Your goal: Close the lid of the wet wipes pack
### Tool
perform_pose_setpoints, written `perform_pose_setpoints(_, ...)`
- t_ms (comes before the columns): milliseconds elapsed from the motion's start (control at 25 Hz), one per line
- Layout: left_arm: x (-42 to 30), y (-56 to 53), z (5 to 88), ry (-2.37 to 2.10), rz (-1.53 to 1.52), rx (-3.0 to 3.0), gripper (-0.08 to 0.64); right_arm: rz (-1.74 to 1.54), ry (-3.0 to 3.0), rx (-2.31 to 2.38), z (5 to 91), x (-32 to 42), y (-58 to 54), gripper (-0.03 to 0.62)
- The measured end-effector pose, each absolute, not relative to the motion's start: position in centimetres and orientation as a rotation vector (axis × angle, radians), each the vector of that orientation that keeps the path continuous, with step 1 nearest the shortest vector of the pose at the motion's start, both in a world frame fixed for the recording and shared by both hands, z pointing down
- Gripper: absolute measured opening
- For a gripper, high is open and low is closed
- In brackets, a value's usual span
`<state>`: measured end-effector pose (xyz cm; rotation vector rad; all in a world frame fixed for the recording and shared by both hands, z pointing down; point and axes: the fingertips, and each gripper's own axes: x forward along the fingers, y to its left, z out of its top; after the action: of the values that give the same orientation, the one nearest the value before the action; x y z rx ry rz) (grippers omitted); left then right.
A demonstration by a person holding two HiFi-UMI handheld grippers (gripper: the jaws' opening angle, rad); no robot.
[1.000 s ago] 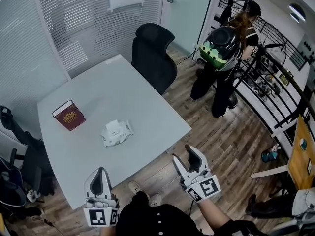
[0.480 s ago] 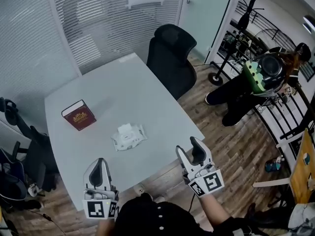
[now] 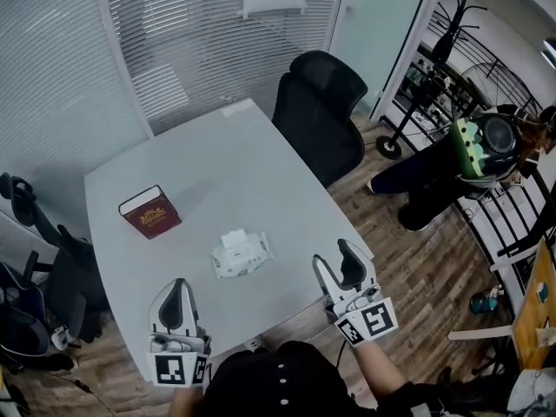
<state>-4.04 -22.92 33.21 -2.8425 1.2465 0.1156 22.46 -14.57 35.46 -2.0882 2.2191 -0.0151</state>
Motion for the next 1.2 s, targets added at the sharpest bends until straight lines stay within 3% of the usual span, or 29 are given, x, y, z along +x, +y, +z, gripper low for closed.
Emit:
perform_pose_setpoints(840,-2.4,-26.0,33.6,1.454,0.018,-2.745,0.006,-0.109,2.509,-1.801,37.1,23.6,-25.6,0.241)
perform_pose_setpoints(1200,-2.9,-25.6,36.4,1.567,-0.091,-2.744,0.006,-0.402,2.717,-1.577,44.0,22.1,-31.4,0.241)
